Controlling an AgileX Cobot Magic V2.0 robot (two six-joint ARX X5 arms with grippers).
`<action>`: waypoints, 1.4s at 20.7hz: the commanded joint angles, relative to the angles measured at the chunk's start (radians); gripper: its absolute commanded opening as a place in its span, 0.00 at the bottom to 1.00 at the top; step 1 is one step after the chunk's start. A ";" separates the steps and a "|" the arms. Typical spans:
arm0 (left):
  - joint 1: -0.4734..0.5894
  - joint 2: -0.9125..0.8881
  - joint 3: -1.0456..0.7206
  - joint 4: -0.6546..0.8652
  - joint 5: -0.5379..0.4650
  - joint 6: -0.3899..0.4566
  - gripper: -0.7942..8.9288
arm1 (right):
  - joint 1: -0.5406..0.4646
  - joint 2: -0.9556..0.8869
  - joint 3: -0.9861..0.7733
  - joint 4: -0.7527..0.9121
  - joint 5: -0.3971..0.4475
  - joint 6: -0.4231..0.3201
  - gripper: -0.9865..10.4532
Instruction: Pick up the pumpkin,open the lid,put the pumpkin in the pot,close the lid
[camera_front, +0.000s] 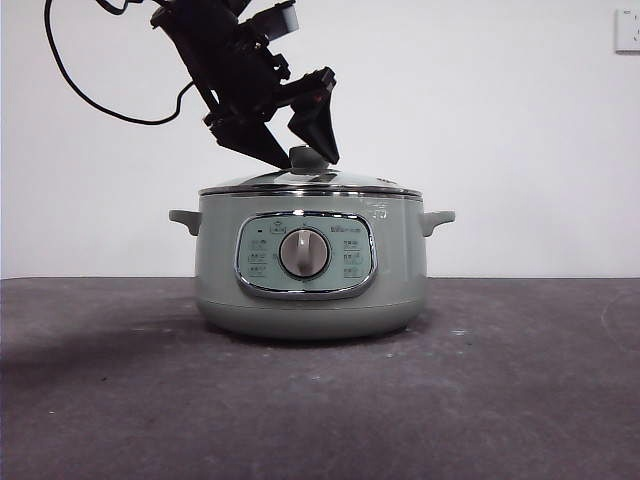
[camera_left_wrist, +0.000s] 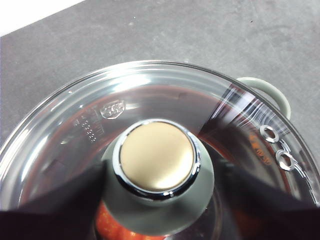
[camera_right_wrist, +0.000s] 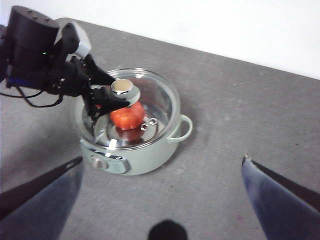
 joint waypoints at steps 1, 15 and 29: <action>0.001 -0.025 0.002 -0.002 0.000 0.003 0.54 | 0.002 -0.001 0.000 0.003 -0.011 0.010 0.63; -0.001 -0.358 0.002 -0.339 0.019 -0.009 0.54 | 0.002 0.034 0.000 -0.063 -0.198 0.010 0.63; -0.001 -0.682 0.002 -0.852 0.264 -0.006 0.07 | 0.024 0.117 0.000 -0.200 -0.406 -0.053 0.07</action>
